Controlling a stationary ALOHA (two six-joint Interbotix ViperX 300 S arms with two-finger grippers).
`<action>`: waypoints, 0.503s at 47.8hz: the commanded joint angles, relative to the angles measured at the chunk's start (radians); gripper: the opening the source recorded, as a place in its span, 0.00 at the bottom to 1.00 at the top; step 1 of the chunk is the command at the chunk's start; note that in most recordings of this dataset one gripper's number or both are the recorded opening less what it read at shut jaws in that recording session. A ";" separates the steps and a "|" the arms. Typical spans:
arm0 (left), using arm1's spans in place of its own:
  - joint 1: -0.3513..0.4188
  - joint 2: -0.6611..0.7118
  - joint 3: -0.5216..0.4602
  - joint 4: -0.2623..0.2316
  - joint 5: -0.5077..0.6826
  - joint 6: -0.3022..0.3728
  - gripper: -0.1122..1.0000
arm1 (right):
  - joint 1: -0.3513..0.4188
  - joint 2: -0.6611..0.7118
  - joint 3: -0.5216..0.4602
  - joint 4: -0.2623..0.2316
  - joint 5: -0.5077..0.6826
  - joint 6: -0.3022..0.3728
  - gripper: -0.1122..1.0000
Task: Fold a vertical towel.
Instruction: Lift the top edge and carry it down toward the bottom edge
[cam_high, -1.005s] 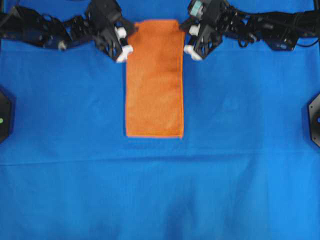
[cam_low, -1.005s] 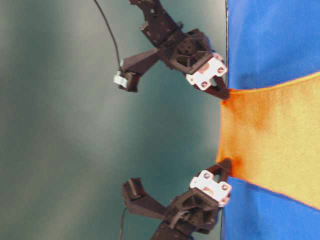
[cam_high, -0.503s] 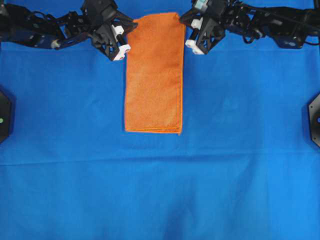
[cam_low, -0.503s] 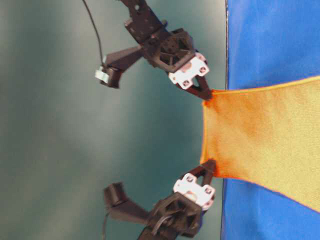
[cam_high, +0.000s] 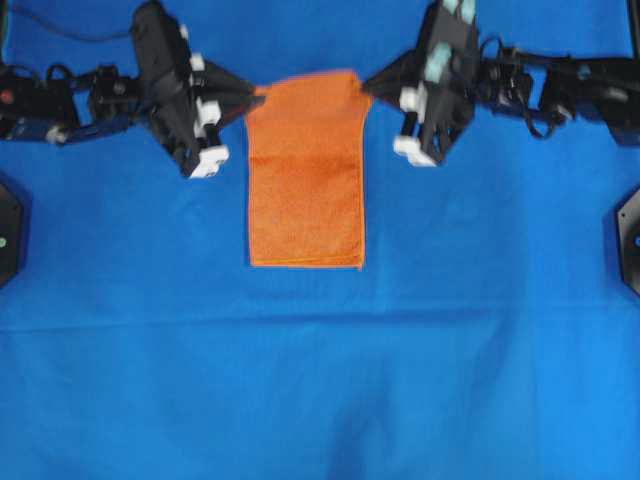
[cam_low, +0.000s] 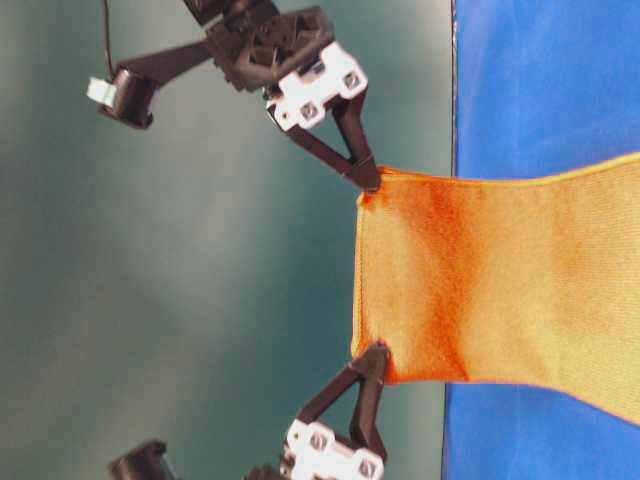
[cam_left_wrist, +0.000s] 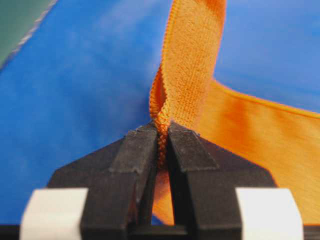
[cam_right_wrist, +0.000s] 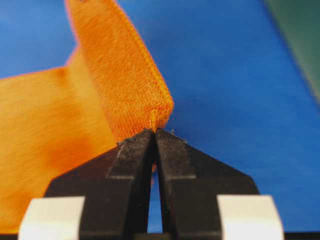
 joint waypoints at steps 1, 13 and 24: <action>-0.034 -0.026 0.012 0.000 -0.002 0.000 0.13 | 0.029 -0.034 0.012 0.003 0.000 0.003 0.12; -0.164 0.021 0.035 0.000 -0.002 -0.009 0.13 | 0.130 -0.028 0.041 0.023 0.009 0.023 0.12; -0.265 0.129 0.023 -0.002 -0.003 -0.015 0.13 | 0.201 0.020 0.071 0.043 0.002 0.066 0.12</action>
